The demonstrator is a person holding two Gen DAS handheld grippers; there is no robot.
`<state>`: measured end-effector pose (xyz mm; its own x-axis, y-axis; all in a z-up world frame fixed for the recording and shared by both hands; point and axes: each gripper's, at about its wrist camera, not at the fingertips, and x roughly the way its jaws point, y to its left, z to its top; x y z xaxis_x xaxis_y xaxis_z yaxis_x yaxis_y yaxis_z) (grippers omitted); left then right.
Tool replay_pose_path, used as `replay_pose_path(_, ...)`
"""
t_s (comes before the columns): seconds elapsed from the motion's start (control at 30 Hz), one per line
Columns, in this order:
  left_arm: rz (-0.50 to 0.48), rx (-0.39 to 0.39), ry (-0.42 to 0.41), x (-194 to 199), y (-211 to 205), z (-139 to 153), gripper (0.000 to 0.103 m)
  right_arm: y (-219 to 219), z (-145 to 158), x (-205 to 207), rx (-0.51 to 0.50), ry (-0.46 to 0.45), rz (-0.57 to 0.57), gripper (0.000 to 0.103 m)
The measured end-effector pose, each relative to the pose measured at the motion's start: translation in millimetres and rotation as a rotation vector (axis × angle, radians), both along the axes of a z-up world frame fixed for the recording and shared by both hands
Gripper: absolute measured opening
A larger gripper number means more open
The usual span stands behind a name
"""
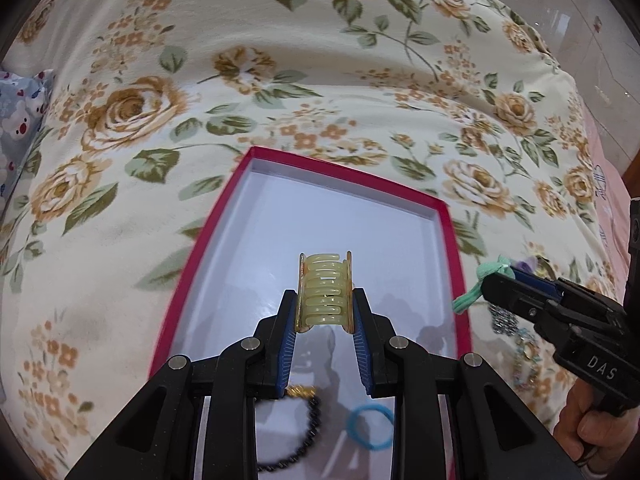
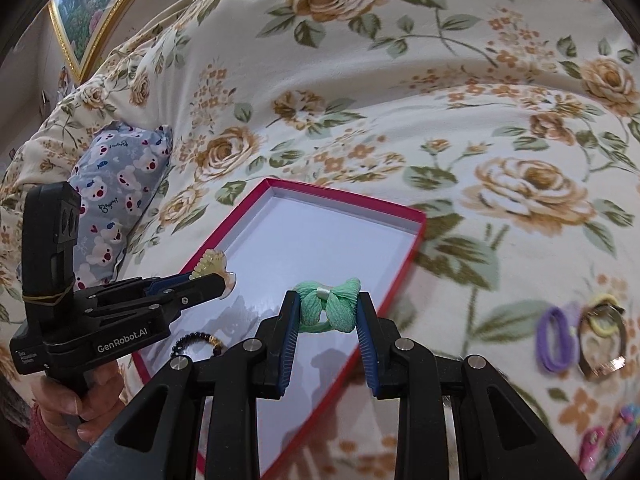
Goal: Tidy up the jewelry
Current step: 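Carry the clip and green tie into the box and release both, then grasp the purple hair tie with the left tool while the right tool grasps the silver hoop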
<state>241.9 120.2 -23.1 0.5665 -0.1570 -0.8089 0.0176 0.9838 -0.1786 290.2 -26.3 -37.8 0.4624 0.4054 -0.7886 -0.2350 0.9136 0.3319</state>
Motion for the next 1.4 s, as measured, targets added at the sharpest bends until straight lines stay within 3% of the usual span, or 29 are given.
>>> replay_pose_path(0.4,0.028,0.066,0.033,53,5,-28,0.025,22,-33,35,-0.024,0.044,0.03,0.03)
replay_pose_path(0.93,0.029,0.116,0.101,66,-4,-42,0.028,25,-44,37,-0.049,0.072,0.044,0.04)
replay_pose_path(1.07,0.032,0.122,0.088,63,-4,-38,0.045,24,-41,35,-0.046,0.071,0.042,0.042)
replay_pose_path(1.23,0.032,0.12,0.083,54,-3,-34,0.047,19,-34,29,-0.038,0.064,0.037,0.042)
replay_pose_path(1.4,0.052,0.107,0.071,39,-1,-26,0.057,11,-21,19,-0.024,0.044,0.025,0.049)
